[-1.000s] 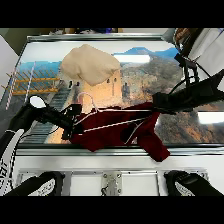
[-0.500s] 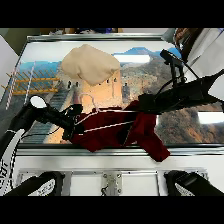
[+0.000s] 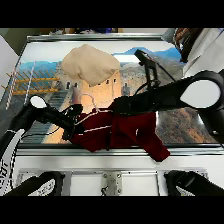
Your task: Fold the clothes and pants, and hang the long-sleeved shirts on hangers.
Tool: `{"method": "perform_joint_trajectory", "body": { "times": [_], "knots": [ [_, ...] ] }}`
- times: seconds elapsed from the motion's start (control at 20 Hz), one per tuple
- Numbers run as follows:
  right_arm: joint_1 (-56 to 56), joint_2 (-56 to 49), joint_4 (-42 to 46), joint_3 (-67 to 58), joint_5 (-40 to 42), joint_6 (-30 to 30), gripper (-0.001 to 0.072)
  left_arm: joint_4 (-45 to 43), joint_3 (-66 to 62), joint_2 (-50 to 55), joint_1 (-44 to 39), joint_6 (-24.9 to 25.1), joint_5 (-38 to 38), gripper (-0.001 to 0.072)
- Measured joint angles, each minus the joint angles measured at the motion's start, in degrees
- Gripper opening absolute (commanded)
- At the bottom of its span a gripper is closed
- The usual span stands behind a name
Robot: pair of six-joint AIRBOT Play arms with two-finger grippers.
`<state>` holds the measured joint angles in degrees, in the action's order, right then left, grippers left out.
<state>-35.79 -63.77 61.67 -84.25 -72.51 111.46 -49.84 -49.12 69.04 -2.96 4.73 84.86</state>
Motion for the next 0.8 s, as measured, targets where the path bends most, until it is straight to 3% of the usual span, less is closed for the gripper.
{"method": "perform_joint_trajectory", "body": {
  "times": [0.5,0.55,0.6,0.65,0.8],
  "knots": [
    [-6.4,-5.9,-0.4,-0.1,7.5,-0.2,0.0047,0.0,0.0,0.0,0.0,0.0,0.0,0.0027],
    [-6.4,-6.1,-0.4,-0.1,7.6,-0.3,0.0174,0.0,0.0,0.0,0.0,0.0,0.0,0.0027],
    [-6.5,-6.2,-0.4,-0.1,7.8,-0.4,0.0350,0.0,0.0,0.0,0.0,0.0,0.0,0.0026],
    [-6.6,-6.3,-0.5,-0.1,8.0,-0.5,0.0403,0.0,0.0,0.0,0.0,0.0,0.1,0.0027],
    [-6.6,-6.2,-0.9,-0.1,8.0,-2.4,0.0403,0.0,0.0,0.0,0.0,-0.1,0.2,0.0027]
  ]
}}
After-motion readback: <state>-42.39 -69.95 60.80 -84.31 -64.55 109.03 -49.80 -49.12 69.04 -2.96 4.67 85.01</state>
